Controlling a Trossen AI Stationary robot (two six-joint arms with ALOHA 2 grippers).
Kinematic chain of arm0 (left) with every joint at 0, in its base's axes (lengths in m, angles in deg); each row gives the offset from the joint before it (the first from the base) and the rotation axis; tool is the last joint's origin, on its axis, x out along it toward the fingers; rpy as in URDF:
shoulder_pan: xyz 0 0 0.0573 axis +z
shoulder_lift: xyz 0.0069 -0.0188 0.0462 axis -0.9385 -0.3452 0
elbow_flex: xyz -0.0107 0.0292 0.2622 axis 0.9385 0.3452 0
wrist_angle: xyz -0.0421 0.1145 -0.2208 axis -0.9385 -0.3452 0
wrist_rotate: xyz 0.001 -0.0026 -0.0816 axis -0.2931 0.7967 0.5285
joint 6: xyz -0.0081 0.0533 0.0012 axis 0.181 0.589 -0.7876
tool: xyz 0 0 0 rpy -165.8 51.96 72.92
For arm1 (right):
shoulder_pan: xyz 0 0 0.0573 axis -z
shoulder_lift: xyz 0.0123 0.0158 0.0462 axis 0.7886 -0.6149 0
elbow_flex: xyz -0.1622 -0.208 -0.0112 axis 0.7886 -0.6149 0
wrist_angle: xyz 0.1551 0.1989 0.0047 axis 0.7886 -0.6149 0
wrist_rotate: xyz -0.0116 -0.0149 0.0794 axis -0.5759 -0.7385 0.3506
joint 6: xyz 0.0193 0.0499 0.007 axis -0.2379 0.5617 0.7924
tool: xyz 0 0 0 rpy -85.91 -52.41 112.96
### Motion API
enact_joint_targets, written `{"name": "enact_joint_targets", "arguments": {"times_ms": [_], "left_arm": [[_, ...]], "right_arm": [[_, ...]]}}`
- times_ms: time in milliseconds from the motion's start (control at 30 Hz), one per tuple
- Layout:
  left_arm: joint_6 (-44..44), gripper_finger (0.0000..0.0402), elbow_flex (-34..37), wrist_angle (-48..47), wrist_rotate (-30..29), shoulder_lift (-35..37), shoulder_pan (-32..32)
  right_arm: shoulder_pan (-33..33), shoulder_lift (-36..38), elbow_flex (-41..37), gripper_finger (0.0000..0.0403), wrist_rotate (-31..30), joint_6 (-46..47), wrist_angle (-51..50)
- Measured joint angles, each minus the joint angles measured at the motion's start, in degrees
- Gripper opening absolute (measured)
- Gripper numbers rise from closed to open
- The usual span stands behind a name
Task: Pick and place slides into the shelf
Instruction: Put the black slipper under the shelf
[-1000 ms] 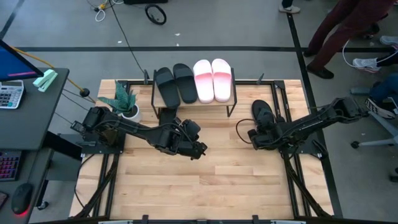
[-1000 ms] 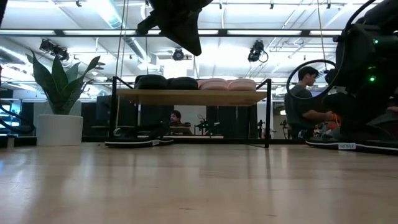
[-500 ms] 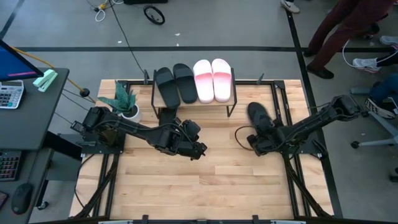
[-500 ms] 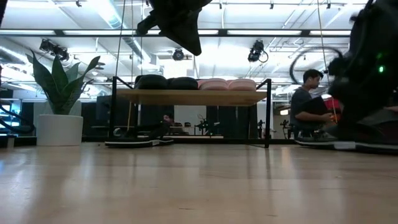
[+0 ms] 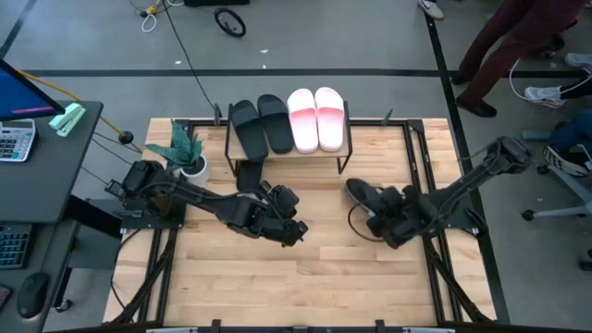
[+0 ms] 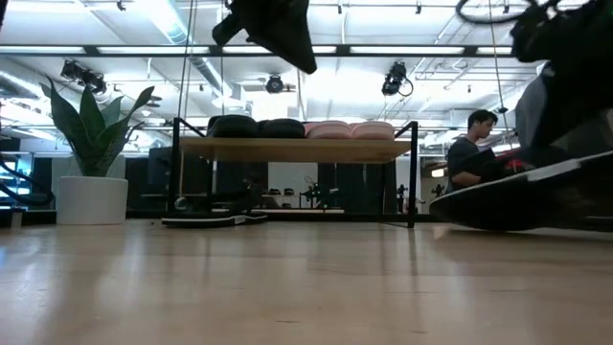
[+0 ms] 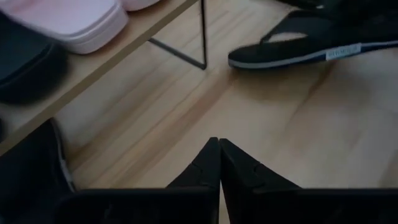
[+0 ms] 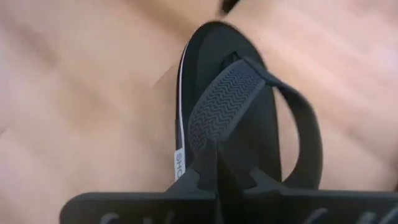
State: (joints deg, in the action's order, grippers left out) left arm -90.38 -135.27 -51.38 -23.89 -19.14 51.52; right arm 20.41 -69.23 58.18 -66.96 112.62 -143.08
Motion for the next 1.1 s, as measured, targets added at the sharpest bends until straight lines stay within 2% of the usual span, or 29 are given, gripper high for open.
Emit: {"name": "enact_joint_targets", "arguments": {"times_ms": [100, 167, 233, 333, 433, 533, 667, 767, 833, 900, 1100], "left_arm": [[1.86, 0.002, 0.0, 1.69, 0.0, 0.0, -1.07], [3.22, 0.0023, 0.0, 2.68, -0.02, 0.0, -1.71], [4.84, 0.0021, 0.0, 3.89, -0.01, 0.0, -2.12], [6.43, 0.0011, -1.41, 4.31, 0.16, 0.0, -2.25], [8.83, 0.0005, -4.13, 4.56, -0.06, 0.02, -2.19], [13.84, 0.0006, -7.75, 4.29, -0.04, 0.02, -2.27], [17.54, 0.0021, -12.92, 4.26, -0.04, 0.04, -3.01], [17.91, 0.0025, -16.03, 1.95, -0.06, 0.04, -3.71], [18.09, 0.0025, -17.85, -1.4, -0.07, 0.04, -4.34], [18.06, 0.0021, -18.66, -5.07, -0.09, 0.09, -5.02], [17.38, 0.0007, -18.45, -12.15, -0.06, 0.07, -7.19]], "right_arm": [[-3.95, -1.88, 1.36, 0.0, 4.33, 1.54, 2.12], [-6.67, -3.83, 1.46, 0.0, 5.39, 1.96, 7.06], [-8.59, -6.36, 1.46, 0.0, 4.87, 0.51, 14.64], [-9.14, -11.2, 1.46, 0.0, 0.39, -6.45, 27.34], [-6.76, -16.62, 1.48, 0.0, -5.22, -14.69, 37.8], [-1.51, -21.77, 1.48, 0.0, -6.86, -21.09, 45.49], [6.99, -28.34, 1.48, 0.0, -6.77, -28.65, 58.5], [11.33, -31.5, 1.48, 0.0007, -1.91, -37.69, 66.46], [13.01, -32.16, 1.48, 0.0016, 0.96, -44.19, 68.57], [13.81, -31.81, 1.48, 0.0026, 0.66, -48.08, 68.28], [14.57, -26.44, 1.48, 0.0055, 0.0, -52.56, 68.06]]}}
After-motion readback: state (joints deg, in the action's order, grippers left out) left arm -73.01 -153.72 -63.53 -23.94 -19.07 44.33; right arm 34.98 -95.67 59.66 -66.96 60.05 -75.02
